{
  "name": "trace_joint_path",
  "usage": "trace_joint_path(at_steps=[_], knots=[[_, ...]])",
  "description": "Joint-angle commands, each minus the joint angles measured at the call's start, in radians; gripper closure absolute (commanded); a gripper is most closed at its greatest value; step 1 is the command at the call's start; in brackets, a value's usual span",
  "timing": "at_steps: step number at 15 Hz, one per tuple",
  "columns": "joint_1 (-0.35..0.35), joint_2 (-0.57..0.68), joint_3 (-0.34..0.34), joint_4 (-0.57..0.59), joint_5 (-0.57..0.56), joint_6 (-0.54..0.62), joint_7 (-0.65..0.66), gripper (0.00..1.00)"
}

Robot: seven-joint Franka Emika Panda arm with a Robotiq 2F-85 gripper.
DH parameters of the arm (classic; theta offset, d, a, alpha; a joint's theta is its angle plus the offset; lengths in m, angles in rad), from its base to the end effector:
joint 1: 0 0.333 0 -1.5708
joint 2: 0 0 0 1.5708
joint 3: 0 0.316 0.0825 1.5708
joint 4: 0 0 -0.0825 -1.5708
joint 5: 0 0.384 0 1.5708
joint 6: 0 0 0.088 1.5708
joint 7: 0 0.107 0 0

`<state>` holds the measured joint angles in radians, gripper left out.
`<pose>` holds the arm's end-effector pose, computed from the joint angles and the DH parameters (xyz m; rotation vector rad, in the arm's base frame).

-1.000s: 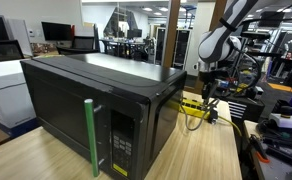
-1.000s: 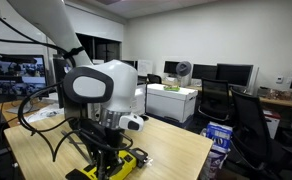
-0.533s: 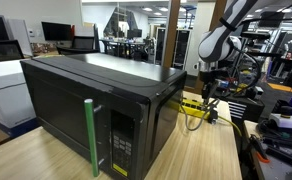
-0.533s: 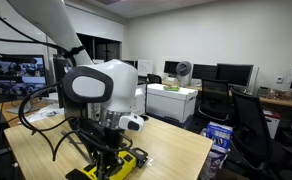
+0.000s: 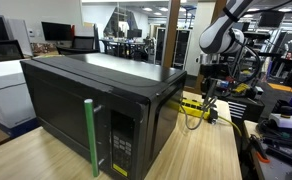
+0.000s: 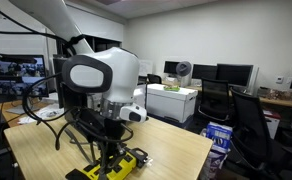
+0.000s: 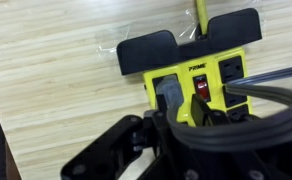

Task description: Unplug the gray plug from the extension cable and put it on the table

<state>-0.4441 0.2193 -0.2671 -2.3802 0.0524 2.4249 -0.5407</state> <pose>0.3668 -0.3204 0.2203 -3.0406 0.3229 0.2297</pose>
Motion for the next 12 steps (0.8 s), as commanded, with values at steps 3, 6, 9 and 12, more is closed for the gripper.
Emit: trace_joint_path(at_steps=[3, 6, 9, 12], knots=[[0.003, -0.038, -0.006, -0.018, -0.002, -0.059, -0.046, 0.36], [0.008, -0.036, -0.008, -0.015, -0.009, -0.065, -0.042, 0.16], [0.012, -0.037, -0.01, -0.017, -0.022, -0.056, -0.036, 0.01], [0.015, -0.035, -0.014, -0.02, -0.038, -0.048, -0.026, 0.25]])
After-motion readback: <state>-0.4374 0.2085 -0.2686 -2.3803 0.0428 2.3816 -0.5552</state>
